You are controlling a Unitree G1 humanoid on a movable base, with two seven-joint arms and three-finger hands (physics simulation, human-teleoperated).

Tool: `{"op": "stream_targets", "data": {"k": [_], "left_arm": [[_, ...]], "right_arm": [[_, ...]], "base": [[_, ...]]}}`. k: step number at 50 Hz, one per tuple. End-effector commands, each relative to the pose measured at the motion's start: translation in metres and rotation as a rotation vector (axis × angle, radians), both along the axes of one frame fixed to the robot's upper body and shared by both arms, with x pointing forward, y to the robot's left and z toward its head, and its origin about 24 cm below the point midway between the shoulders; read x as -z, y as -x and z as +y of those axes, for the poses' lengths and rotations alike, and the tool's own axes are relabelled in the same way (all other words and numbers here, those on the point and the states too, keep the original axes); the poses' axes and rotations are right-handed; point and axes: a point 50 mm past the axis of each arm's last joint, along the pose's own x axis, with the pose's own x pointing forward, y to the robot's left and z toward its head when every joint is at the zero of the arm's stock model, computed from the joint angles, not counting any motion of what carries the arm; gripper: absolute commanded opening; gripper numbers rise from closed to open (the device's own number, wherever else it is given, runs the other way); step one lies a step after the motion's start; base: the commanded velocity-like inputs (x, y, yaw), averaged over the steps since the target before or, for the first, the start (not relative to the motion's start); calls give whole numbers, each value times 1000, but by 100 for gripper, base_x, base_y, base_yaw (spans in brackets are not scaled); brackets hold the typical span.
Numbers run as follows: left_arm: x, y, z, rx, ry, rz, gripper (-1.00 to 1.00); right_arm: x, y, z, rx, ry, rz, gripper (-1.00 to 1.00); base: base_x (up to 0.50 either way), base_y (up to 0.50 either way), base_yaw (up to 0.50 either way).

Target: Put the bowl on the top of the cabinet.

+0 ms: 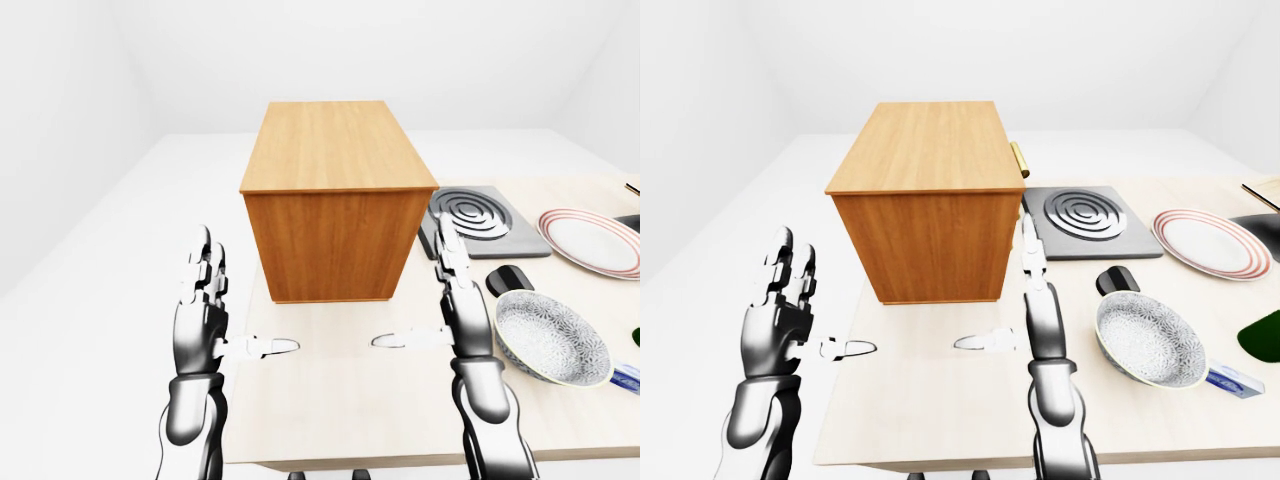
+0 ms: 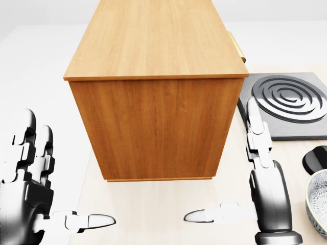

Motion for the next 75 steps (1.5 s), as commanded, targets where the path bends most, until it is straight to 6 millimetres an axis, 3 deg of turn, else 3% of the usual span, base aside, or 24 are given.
{"op": "stream_targets", "data": {"k": [1,21,54,75], "left_arm": [[5,-3,0,-9,-8,22,100],[7,-5,1,-20,-10,28,100],[10,-4,-2,-9,-20,45,100],[10,-5,-2,-11,-22,47,100]], "right_arm": [[-49,12,-27,163,239,-205,100],[-52,18,-43,207,312,-175,100],[-10,41,-102,397,504,183,100],[9,50,-122,444,528,326,100]], "base": [[0,0,0],[0,0,0],[0,0,0],[0,0,0]]}}
